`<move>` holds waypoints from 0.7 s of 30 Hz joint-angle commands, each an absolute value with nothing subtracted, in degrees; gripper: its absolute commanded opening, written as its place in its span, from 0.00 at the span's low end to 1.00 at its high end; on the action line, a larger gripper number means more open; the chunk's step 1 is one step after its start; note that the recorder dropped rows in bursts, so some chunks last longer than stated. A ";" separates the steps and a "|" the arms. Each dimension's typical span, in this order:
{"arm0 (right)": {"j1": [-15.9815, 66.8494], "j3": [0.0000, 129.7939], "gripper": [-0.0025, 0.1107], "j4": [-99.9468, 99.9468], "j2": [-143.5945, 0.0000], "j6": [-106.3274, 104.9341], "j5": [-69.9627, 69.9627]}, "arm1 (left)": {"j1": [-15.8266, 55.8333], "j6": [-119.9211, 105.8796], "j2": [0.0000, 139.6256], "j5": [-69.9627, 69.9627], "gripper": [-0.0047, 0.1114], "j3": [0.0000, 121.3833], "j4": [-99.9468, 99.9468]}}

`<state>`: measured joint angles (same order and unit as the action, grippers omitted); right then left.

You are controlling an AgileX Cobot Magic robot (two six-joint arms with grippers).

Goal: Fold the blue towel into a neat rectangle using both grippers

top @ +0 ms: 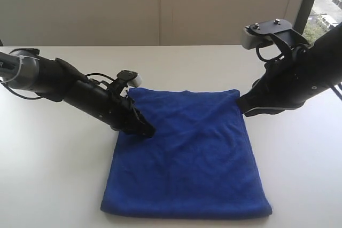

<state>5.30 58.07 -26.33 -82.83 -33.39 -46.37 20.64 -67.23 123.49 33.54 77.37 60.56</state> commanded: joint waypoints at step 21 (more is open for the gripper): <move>5.12 57.59 0.02 -28.48 -82.31 -33.15 -44.12 | 20.65 -44.99 116.25 29.17 0.04 76.77 32.00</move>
<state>5.30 58.07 -28.09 -82.83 -33.39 -45.20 21.17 -45.27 118.34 29.60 77.68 35.85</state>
